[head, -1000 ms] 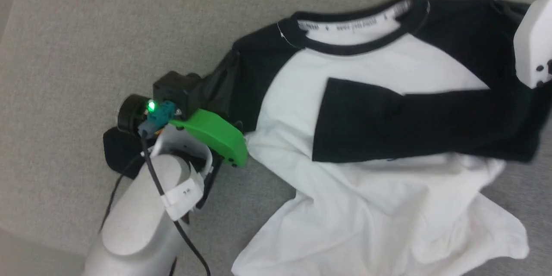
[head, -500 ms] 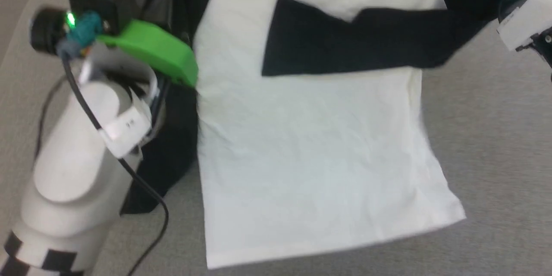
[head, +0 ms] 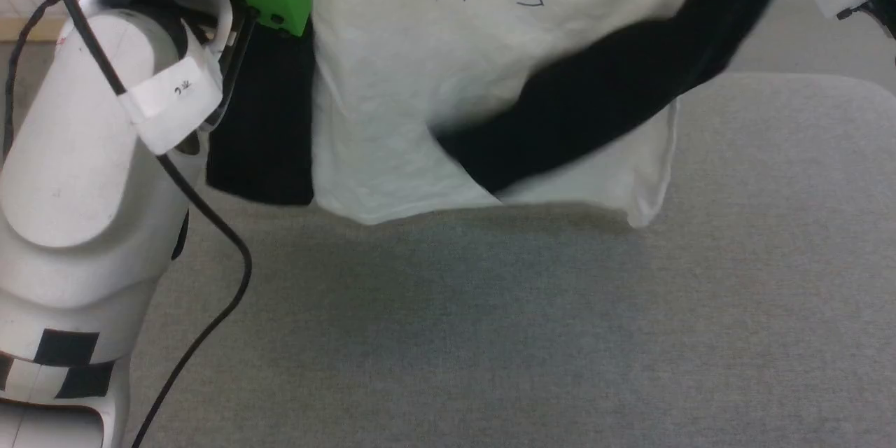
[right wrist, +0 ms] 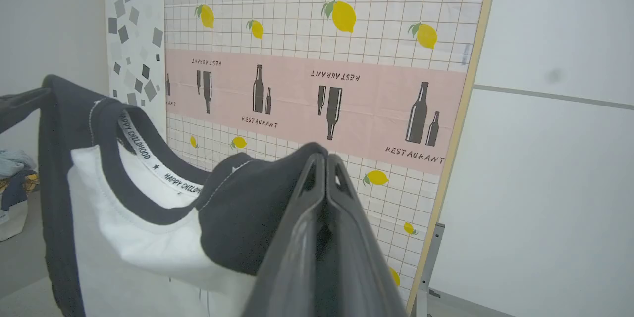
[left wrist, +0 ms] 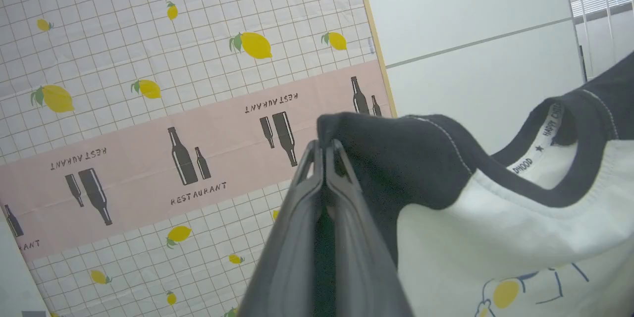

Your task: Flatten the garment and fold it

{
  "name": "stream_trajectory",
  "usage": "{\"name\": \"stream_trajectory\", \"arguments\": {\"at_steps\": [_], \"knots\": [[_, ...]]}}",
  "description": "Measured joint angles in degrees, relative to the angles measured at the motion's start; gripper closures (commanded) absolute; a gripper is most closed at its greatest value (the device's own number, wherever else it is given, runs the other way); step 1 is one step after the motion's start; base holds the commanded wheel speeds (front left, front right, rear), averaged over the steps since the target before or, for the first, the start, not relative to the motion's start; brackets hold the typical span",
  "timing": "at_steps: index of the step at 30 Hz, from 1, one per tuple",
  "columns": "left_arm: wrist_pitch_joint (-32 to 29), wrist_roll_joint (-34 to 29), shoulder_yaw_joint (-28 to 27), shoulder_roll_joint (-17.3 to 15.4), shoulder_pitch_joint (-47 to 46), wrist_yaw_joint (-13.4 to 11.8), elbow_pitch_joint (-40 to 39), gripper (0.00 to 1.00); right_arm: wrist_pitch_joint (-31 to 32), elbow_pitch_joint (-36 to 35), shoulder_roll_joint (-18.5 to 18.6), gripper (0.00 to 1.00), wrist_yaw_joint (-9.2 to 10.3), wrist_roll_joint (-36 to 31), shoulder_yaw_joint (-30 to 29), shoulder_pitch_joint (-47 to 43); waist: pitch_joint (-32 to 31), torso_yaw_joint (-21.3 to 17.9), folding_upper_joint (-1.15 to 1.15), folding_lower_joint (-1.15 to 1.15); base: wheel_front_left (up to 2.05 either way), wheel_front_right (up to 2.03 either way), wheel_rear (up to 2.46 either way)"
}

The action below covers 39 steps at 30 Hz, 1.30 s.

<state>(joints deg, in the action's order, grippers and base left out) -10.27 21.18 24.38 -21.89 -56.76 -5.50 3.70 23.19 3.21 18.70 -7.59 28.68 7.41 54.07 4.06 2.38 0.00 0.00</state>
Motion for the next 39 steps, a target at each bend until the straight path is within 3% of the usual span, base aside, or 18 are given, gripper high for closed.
{"name": "stream_trajectory", "arguments": {"at_steps": [7, 13, 18, 22, 31, 39], "knots": [[-2.9, 0.6, 0.1, -0.5, -0.5, 0.2, -1.7, 1.00, 4.4, -2.8, -1.2, 1.00, 0.00, 0.6, -1.3, -0.3, -3.3, -1.7, 0.00, 0.00, 0.00, 0.00, 0.00], [-6.1, 3.1, -0.9, -1.3, 0.2, -0.1, -3.7, 1.00, 8.8, -4.5, -1.7, 1.00, 0.00, 0.7, -1.9, -1.6, -2.4, -2.9, 0.00, 0.00, 0.00, 0.00, 0.00], [-9.1, 4.4, -1.2, -0.9, -0.7, -0.6, -1.6, 1.00, 11.8, -1.7, -2.9, 1.00, 0.00, -1.1, -1.8, 0.0, 0.4, -3.7, 0.00, 0.00, 0.00, 0.00, 0.00], [-10.1, 3.9, -0.7, 0.3, -6.6, -0.9, 2.8, 1.00, 11.5, 2.5, -3.0, 1.00, 0.00, -4.2, -1.7, 6.7, 3.8, -4.1, 0.00, 0.00, 0.00, 0.00, 0.00], [-3.9, -2.2, -1.6, 3.7, -28.9, -3.0, 14.0, 1.00, 3.8, 15.2, -4.6, 1.00, 0.00, -11.0, -0.9, 29.3, 15.5, -4.5, 0.00, 0.00, 0.00, 0.00, 0.00], [7.1, -5.1, -2.6, 5.8, -37.6, -5.1, 20.9, 1.00, -4.8, 23.4, -2.6, 1.00, 0.00, -13.9, 4.0, 39.2, 25.7, -4.2, 0.00, 0.01, 0.00, 0.00, 0.00]]}}
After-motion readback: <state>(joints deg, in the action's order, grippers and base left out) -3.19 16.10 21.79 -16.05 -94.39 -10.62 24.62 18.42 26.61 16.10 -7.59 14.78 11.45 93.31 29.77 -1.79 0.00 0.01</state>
